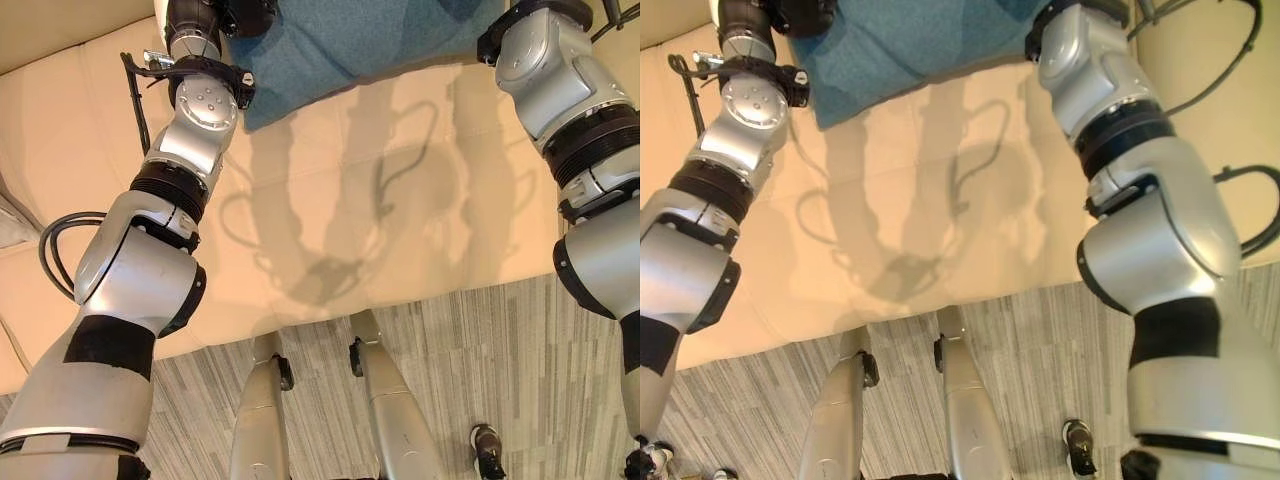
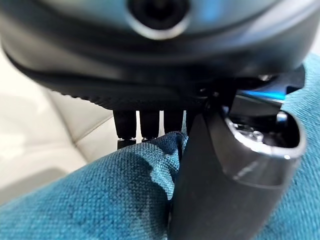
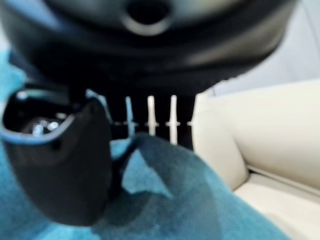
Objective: Pick up all the scattered cushions and arrange them neatly on the sofa.
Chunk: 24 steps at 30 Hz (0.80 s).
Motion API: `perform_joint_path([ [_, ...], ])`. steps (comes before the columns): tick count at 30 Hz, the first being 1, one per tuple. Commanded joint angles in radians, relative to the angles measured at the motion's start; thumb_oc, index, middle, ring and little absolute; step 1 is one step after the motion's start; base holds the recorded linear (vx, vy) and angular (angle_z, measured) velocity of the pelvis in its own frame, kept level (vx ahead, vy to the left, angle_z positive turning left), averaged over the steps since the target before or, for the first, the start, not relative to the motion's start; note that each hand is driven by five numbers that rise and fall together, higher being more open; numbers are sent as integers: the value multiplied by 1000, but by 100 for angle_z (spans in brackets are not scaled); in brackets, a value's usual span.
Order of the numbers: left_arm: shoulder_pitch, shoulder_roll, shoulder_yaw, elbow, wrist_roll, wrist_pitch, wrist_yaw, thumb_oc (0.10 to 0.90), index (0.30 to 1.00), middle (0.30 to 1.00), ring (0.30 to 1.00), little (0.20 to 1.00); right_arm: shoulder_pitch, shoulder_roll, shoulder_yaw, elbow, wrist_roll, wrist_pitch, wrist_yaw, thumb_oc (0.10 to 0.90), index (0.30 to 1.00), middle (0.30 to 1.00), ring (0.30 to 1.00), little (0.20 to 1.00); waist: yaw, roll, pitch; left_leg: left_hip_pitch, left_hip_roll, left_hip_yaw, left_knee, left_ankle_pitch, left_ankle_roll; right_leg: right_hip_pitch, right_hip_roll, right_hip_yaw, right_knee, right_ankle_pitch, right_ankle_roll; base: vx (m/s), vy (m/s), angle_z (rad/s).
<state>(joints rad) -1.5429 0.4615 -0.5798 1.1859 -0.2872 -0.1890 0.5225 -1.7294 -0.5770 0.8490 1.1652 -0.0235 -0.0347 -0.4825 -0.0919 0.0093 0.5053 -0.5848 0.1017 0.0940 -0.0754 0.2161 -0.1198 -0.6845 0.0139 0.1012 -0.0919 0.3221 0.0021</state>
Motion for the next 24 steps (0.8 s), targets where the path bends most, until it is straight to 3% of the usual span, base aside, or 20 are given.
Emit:
perform_joint_path([
  [1, -171, 151, 18, -18, 71, -32, 212, 400, 300, 300, 300, 300, -5, 49, -1, 75, 32, -1, -25, 400, 300, 300, 300, 300, 6, 35, -133, 28, -23, -40, -12, -49, -39, 151, -87, -48, 46, -209, 182, -5, 38, -2],
  [3, -166, 131, 10, 6, 48, -35, 180, 400, 300, 300, 300, 300, -1, 45, -5, 98, 56, -2, -14, 400, 300, 300, 300, 300, 9, 42, -130, 46, -25, -42, -12, -53, -35, 168, -91, -46, 53, -214, 181, 12, 43, -3],
  [4, -153, 111, 11, 36, 25, -28, 142, 400, 300, 300, 300, 300, 8, 45, -12, 118, 78, -4, 4, 554, 531, 531, 531, 531, 10, 47, -127, 61, -28, -44, -12, -57, -32, 181, -92, -43, 59, -221, 181, 2, 34, -1],
  [5, -155, 111, 11, 37, 24, -29, 142, 800, 900, 900, 900, 900, 6, 45, -12, 118, 78, -5, 4, 800, 900, 900, 900, 900, 11, 47, -127, 57, -28, -44, -12, -53, -32, 177, -92, -43, 58, -216, 181, 0, 0, 0],
  [8, -152, 97, -29, 126, 3, -5, 39, 800, 900, 900, 900, 900, -3, 40, 25, 176, 93, 4, 57, 800, 900, 900, 900, 900, 17, 53, -121, 61, -29, -47, -12, -47, -33, 183, -94, -47, 57, -210, 183, 0, 0, 0],
  [11, -138, 100, -9, 126, -52, -21, 14, 800, 900, 900, 900, 900, -3, 32, 28, 179, 103, 7, 70, 800, 900, 900, 900, 900, 19, 52, -117, 67, -29, -48, -12, -46, -34, 191, -93, -46, 53, -209, 183, -2, 4, 3],
  [13, -92, 117, 61, 82, -215, -69, -33, 800, 900, 900, 900, 900, 18, -6, 27, 140, 121, 10, 88, 800, 900, 900, 900, 900, 19, 48, -121, 73, -31, -50, -12, -47, -33, 204, -93, -45, 50, -213, 183, 23, 8, 4],
  [14, -65, 140, 60, 113, -305, -52, -131, 800, 900, 900, 900, 900, 25, -56, 25, 106, 147, 9, 114, 800, 900, 900, 900, 900, 14, 46, -129, 88, -29, -51, -12, -53, -31, 216, -92, -45, 56, -222, 183, 0, 0, 0],
  [17, -38, 172, 75, 87, -380, -60, -163, 800, 900, 900, 900, 900, 48, -110, 4, 47, 174, 3, 116, 800, 900, 900, 900, 900, 14, 48, -134, 106, -29, -53, -12, -58, -26, 231, -90, -44, 67, -230, 181, 25, 14, 1],
  [20, -10, 191, 68, 192, -334, 21, -238, 800, 900, 900, 900, 900, 98, -148, -13, 50, 211, 8, 160, 800, 900, 900, 900, 900, 10, 43, -137, 139, -24, -55, -12, -58, -21, 255, -88, -40, 83, -242, 177, 18, -13, 3],
  [24, -15, 250, 101, 194, -357, 25, -233, 800, 900, 900, 900, 900, 198, -211, -112, -84, 322, -22, 141, 800, 900, 900, 900, 900, 2, 33, -158, 174, -17, -51, -12, -68, -19, 282, -90, -42, 80, -244, 173, 50, -6, 0],
])
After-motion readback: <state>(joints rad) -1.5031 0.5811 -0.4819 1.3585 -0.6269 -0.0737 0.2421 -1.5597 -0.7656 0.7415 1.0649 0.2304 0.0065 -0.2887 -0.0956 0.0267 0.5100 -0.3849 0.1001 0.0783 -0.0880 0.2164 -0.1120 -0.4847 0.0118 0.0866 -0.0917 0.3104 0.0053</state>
